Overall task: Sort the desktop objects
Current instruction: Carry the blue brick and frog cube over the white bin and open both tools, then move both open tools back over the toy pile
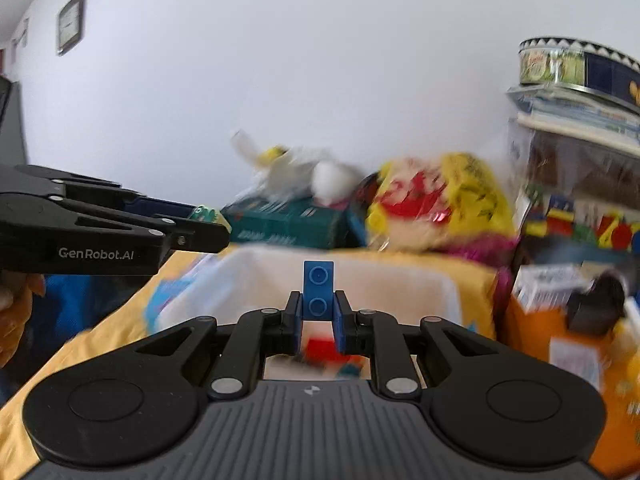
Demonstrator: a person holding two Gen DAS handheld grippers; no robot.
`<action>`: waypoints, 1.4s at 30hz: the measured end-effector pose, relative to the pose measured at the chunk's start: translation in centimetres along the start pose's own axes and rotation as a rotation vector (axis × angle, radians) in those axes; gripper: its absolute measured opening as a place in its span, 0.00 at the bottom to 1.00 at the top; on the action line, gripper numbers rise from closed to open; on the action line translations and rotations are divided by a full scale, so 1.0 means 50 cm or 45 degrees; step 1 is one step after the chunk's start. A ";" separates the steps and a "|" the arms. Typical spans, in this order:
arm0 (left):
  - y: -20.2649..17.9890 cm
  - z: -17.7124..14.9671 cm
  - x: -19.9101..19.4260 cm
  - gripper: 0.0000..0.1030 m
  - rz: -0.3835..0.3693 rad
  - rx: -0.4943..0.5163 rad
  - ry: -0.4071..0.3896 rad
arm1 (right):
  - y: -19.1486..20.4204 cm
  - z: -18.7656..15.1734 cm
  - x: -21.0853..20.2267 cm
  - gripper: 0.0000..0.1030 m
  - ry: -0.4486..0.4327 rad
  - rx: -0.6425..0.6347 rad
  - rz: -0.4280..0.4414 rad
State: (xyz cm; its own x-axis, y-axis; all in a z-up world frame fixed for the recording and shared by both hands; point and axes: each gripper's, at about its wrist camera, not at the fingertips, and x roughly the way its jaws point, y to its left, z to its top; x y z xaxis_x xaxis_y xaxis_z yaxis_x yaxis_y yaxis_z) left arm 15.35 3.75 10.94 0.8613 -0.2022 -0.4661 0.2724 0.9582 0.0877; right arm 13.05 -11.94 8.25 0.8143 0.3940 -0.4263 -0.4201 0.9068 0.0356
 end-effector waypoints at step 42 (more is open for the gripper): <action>-0.078 -0.297 -0.161 0.69 0.012 -0.133 0.195 | 0.062 -0.157 -0.076 0.49 0.209 -0.017 0.163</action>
State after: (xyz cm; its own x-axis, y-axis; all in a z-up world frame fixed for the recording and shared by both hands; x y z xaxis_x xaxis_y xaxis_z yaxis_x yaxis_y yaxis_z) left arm 0.96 4.65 1.26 0.7862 -0.1679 -0.5947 0.2119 0.9773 0.0042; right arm 5.52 -11.81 2.86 0.6781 0.4752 -0.5607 -0.5223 0.8483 0.0872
